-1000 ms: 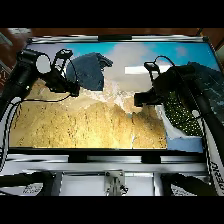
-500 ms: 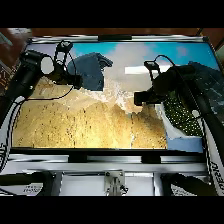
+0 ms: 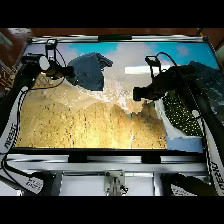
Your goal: Fold the shirts.
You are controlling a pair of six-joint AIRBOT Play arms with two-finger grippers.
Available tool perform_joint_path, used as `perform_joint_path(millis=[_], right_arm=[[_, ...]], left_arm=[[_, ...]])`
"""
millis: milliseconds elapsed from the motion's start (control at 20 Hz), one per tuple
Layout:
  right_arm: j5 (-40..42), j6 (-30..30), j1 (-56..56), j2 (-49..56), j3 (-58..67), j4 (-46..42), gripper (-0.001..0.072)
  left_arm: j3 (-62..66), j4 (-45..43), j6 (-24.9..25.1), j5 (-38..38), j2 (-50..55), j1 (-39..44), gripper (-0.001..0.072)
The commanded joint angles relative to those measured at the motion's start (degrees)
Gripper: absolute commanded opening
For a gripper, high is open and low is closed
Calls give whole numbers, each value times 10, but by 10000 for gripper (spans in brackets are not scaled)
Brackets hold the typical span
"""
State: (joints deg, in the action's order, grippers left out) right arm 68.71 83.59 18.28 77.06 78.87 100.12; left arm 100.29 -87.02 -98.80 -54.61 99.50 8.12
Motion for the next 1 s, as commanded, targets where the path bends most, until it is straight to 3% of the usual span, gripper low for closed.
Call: perform_joint_path(millis=[0, 200, 400, 450, 550, 600, 800, 950], right_arm=[[-8, -4, 0, 0, 0, 1, 659], [-30, -1, 0, 0, 0, -2, 659], [-40, 1, 0, 0, 0, -2, 659], [-41, 2, 0, 0, 0, -2, 659], [-45, 16, 0, 0, 0, -2, 659], [-47, 22, 0, 0, 0, -2, 659], [-49, 21, 0, -17, 2, -44, 659], [-53, -1, 0, -69, 21, -95, 659]], left_arm=[[44, 143, 11, 35, 76, -74, 719], [46, 226, 56, 94, 137, -90, 716], [46, 231, 57, 164, 168, -75, 678], [46, 233, 57, 181, 171, -72, 563], [48, 258, 60, 198, 164, -70, 44], [52, 271, 78, 198, 154, -68, 49], [74, 271, 234, 141, 44, -32, 47], [74, 270, 264, 99, -83, 17, 47]])
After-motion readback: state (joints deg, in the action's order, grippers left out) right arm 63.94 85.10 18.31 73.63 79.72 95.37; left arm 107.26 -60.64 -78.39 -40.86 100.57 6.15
